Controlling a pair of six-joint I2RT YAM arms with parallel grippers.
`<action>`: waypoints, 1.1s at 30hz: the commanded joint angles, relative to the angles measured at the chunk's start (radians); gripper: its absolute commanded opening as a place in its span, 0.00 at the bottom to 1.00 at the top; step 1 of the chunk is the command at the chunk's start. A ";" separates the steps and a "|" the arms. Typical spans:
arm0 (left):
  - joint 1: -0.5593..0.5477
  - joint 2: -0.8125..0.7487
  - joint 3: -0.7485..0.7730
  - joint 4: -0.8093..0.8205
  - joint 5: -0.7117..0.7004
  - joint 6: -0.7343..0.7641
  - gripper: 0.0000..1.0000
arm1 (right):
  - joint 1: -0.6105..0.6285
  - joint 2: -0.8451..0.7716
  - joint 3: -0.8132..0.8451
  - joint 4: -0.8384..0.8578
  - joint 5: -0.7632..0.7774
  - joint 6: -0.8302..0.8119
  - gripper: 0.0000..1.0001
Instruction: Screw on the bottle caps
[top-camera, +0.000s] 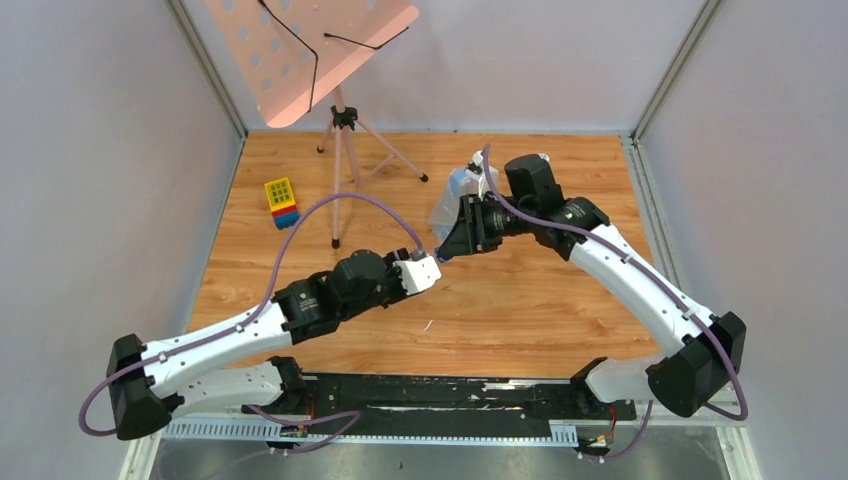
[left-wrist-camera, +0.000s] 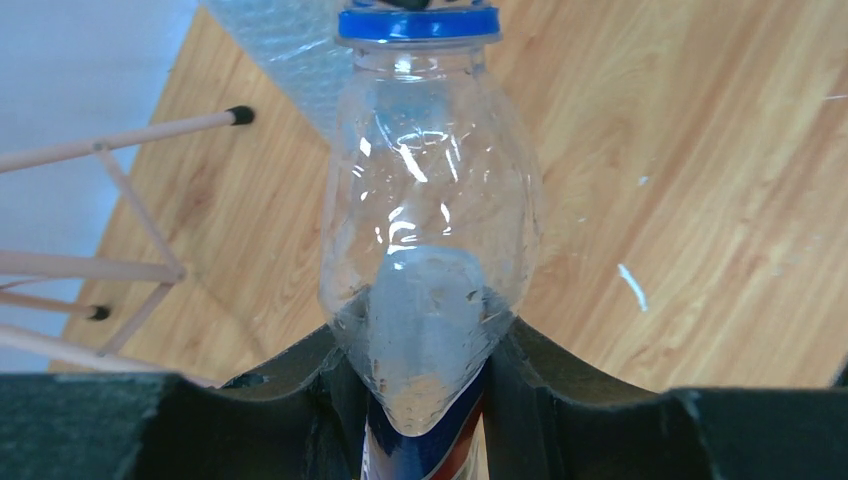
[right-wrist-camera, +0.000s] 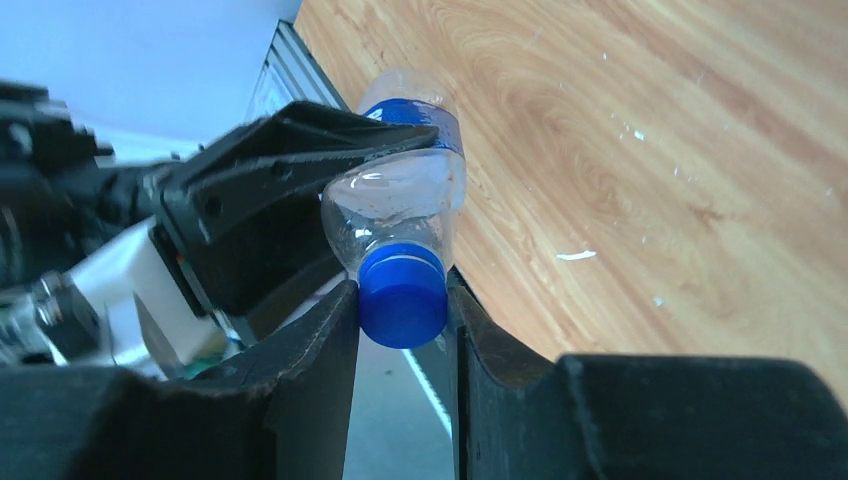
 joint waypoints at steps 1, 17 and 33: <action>-0.141 0.043 0.017 0.587 -0.176 0.101 0.43 | 0.041 0.084 -0.001 0.027 -0.069 0.299 0.00; -0.262 0.172 -0.055 0.709 -0.493 0.168 0.42 | 0.023 0.032 0.056 0.016 0.012 0.332 0.39; -0.104 0.060 -0.153 0.523 -0.151 -0.158 0.41 | 0.008 -0.174 0.077 0.059 0.155 -0.031 0.79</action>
